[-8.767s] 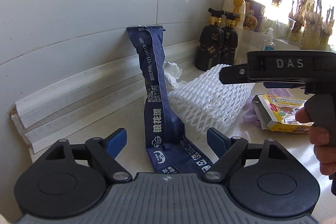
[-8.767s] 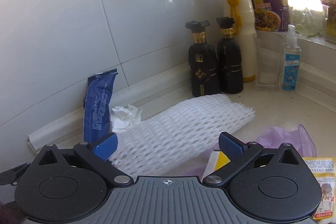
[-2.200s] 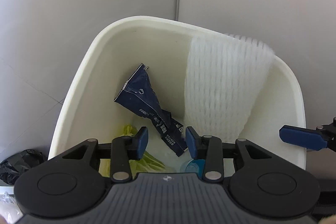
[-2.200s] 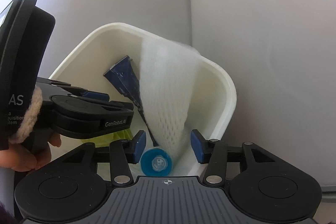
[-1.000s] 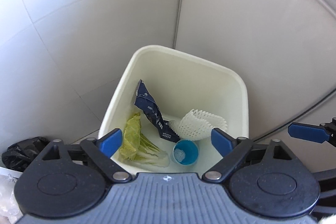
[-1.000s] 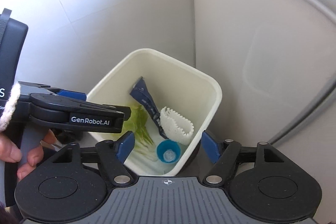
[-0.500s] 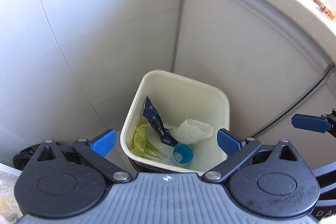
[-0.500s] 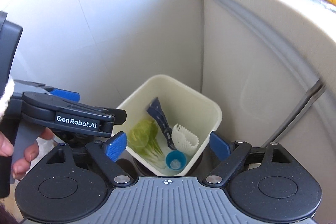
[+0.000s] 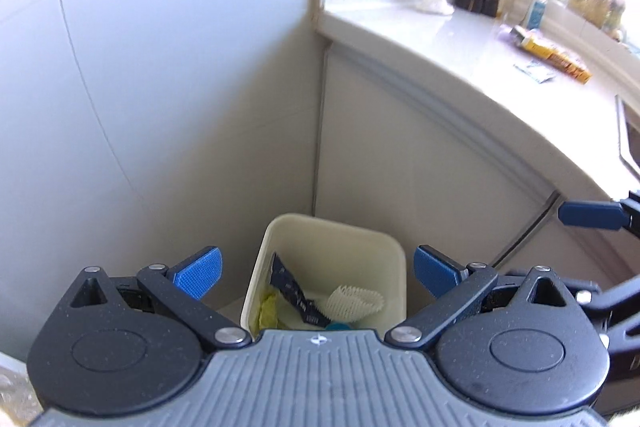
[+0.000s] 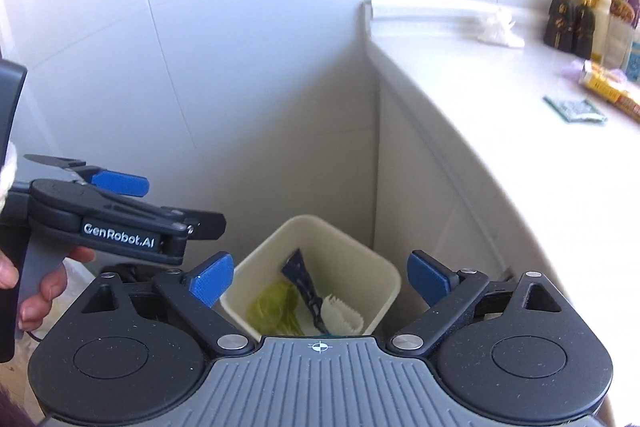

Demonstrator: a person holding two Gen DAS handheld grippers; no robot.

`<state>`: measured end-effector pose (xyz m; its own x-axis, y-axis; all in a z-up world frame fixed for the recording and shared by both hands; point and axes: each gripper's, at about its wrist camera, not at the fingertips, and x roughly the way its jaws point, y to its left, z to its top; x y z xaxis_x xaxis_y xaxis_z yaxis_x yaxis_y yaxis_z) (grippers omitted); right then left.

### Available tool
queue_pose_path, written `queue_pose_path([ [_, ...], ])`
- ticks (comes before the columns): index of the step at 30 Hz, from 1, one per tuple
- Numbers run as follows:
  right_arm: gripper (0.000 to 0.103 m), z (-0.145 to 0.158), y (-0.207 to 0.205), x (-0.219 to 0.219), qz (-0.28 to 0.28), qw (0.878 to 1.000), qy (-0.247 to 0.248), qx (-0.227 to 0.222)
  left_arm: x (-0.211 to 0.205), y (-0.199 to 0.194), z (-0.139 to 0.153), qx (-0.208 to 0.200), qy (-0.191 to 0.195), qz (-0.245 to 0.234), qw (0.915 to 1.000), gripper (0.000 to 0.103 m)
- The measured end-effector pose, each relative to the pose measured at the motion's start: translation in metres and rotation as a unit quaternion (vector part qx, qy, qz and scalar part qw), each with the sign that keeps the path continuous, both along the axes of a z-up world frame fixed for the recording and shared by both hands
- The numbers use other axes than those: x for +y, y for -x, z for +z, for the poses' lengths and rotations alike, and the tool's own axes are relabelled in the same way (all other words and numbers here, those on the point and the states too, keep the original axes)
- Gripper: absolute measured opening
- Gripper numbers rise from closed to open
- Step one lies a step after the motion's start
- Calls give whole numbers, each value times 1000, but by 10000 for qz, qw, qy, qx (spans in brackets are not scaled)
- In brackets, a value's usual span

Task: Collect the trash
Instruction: 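Raise both open grippers away from the bin toward the counter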

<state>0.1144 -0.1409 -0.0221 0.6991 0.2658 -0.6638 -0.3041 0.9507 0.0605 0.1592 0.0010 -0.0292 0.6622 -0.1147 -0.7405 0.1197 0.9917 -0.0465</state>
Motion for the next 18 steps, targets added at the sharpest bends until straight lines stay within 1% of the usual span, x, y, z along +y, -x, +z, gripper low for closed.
queue_pose_path([
  [1, 96, 5, 0, -2, -30, 10000, 14, -41, -1, 1, 8, -23, 12, -40, 10000, 102],
  [4, 96, 20, -3, -8, -137, 9997, 45, -183, -5, 1, 21, -83, 32, -143, 9999, 102],
  [7, 97, 32, -7, -19, -254, 9993, 6, -283, -13, -2, 28, -131, -16, -261, 9996, 102],
  [11, 98, 42, -14, -35, -475, 9983, -35, -348, -23, -10, 39, -153, 73, -500, 9986, 102],
  [16, 99, 56, -26, -65, -927, 9949, -97, -388, -43, -25, 49, -273, 61, -701, 9972, 102],
  [18, 99, 62, -32, -79, -1110, 9930, -143, -383, -51, -32, 51, -264, 132, -805, 9963, 102],
])
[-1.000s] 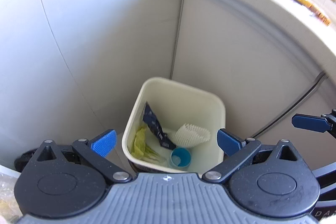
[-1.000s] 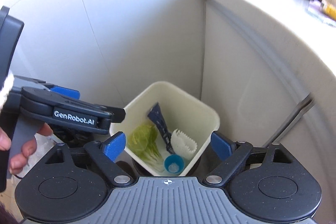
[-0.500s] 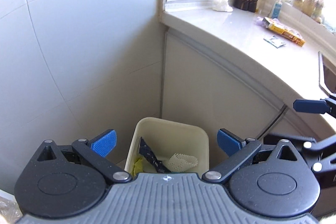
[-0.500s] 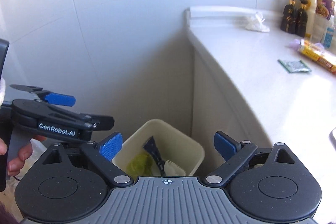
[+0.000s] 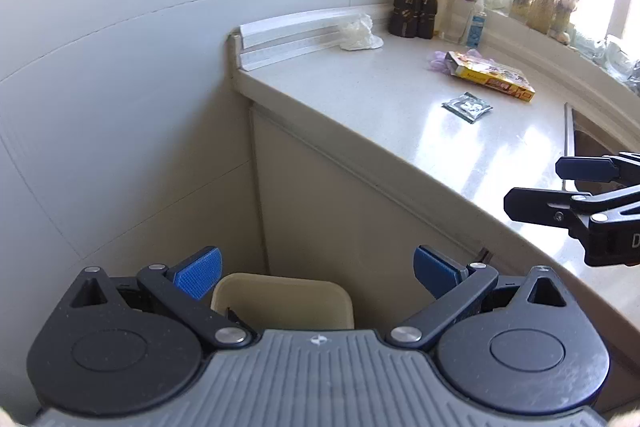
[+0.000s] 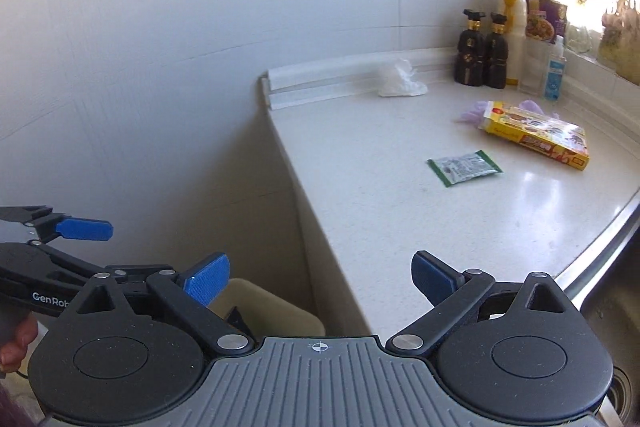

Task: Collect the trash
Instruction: 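Raise both open grippers away from the bin toward the counter, then grasp the white tissue with the left gripper while the right gripper approaches the yellow box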

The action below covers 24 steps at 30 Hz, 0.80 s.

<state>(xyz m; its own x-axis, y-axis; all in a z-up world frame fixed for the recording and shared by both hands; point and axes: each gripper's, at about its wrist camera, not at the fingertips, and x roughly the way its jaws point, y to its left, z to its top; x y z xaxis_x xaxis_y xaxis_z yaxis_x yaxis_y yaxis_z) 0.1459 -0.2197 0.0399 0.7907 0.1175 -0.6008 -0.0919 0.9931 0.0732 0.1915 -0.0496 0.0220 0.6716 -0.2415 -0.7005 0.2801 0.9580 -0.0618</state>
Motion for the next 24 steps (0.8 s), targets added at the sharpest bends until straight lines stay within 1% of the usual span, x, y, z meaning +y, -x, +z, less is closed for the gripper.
queue_pose_path([
  [3, 99, 6, -9, -19, -299, 9995, -27, -36, -13, -12, 2, 74, 108, -136, 9998, 102],
  [8, 99, 17, -30, -52, -635, 9979, -36, -99, -38, -34, 3, 100, 68, -316, 9994, 102],
  [14, 100, 23, -62, -97, -972, 9952, -90, 7, -66, -64, 2, -77, 78, -639, 9979, 102],
  [17, 100, 22, -75, -115, -976, 9952, 46, -40, -77, -90, -1, 11, 149, -669, 9976, 102],
  [19, 101, 21, -84, -130, -977, 9952, 17, -49, -83, -107, -2, 28, 168, -602, 9980, 102],
  [22, 101, 18, -100, -153, -1053, 9944, -105, 11, -91, -130, -3, -181, 181, -528, 9983, 102],
  [24, 101, 14, -112, -167, -1081, 9940, -168, 56, -96, -144, -4, -330, 124, -506, 9981, 102],
])
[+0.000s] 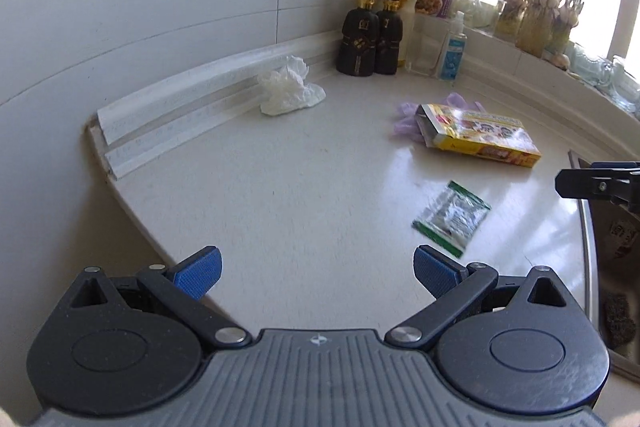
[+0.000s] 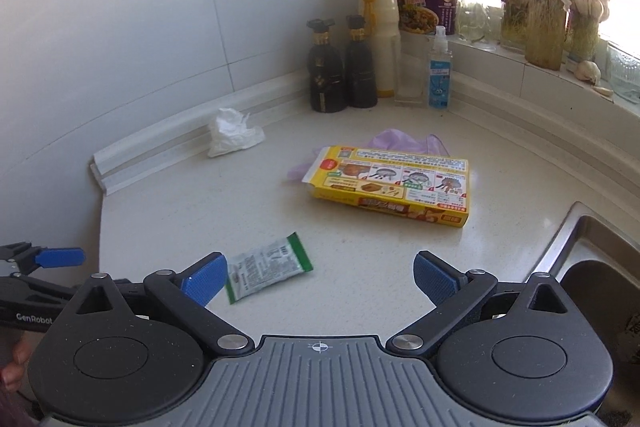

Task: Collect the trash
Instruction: 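Grasp the white tissue with the left gripper while the right gripper approaches the yellow box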

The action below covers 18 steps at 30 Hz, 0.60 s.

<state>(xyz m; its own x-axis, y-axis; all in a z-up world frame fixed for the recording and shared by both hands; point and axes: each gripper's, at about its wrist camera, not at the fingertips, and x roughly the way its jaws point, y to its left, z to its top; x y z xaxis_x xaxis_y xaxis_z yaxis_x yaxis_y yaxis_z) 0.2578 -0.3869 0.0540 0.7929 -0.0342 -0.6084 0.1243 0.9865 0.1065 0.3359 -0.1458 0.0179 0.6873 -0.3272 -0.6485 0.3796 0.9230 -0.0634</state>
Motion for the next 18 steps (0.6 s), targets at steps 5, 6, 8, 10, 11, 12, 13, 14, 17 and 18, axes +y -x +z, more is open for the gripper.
queue_pose_path([
  [5, 101, -11, -27, -30, -8, 10000, -47, 82, -12, -36, -6, -81, -9, -35, 10000, 102],
  [6, 101, -14, -33, -37, -14, 9999, -55, 97, -15, -43, -7, -71, 29, -45, 10000, 102],
  [8, 101, -18, -44, -50, -103, 9998, -86, 141, -22, -54, -8, -56, 111, -113, 9999, 102],
  [10, 101, -22, -53, -66, -200, 9995, -208, 113, -32, -64, -9, -59, 198, -224, 9995, 102],
  [11, 101, -24, -57, -74, -243, 9992, -314, 77, -36, -67, -9, -99, 206, -250, 9994, 102],
  [12, 101, -26, -60, -81, -281, 9987, -422, 55, -40, -70, -9, -183, 182, -274, 9993, 102],
  [13, 101, -27, -64, -87, -304, 9982, -517, 42, -45, -74, -9, -299, 112, -301, 9990, 102],
  [14, 101, -28, -67, -92, -303, 9979, -574, 31, -50, -79, -8, -435, 0, -324, 9985, 102],
  [17, 101, -30, -78, -104, -262, 9977, -627, 10, -60, -96, -9, -826, -360, -291, 9955, 102],
  [18, 101, -32, -82, -108, -302, 9973, -671, 29, -62, -103, -9, -886, -421, -249, 9949, 102],
])
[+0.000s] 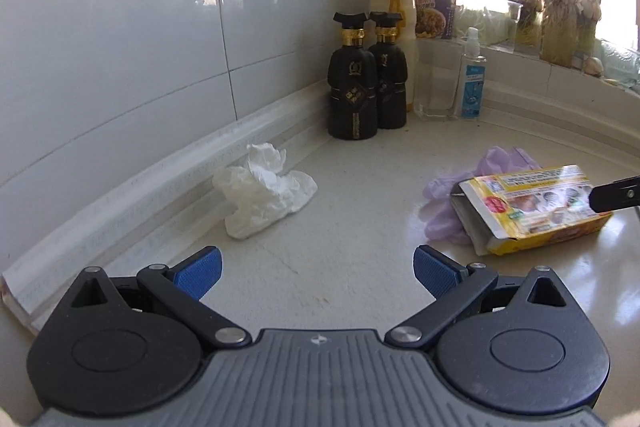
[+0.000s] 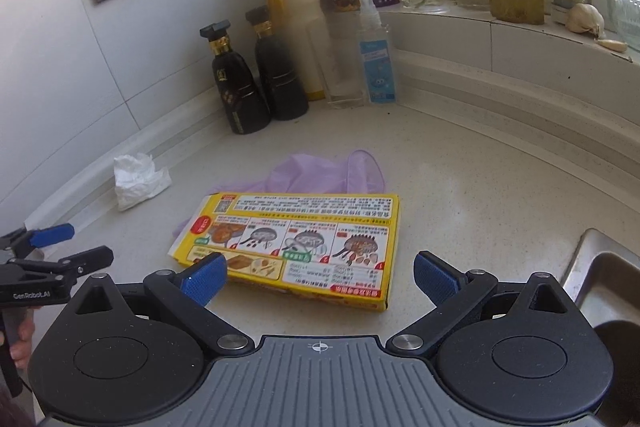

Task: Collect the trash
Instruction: 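Grasp the white tissue with the left gripper while the right gripper approaches the yellow box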

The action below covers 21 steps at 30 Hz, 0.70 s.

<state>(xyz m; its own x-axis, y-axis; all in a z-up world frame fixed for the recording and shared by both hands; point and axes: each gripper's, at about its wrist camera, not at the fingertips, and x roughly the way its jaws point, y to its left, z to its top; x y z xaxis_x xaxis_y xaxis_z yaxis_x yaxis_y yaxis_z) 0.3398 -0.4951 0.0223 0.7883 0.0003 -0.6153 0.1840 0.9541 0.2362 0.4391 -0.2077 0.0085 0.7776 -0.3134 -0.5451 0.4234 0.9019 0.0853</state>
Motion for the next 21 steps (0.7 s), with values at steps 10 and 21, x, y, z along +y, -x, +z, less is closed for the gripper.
queue_pose_path([
  [10, 99, -6, -17, -12, 116, 9973, -719, 44, -1, -49, -10, -14, 240, 317, 9992, 83],
  [21, 85, -2, -3, 6, 942, 9851, -1385, 389, 8, -73, -15, 179, 456, 794, 9956, 25],
])
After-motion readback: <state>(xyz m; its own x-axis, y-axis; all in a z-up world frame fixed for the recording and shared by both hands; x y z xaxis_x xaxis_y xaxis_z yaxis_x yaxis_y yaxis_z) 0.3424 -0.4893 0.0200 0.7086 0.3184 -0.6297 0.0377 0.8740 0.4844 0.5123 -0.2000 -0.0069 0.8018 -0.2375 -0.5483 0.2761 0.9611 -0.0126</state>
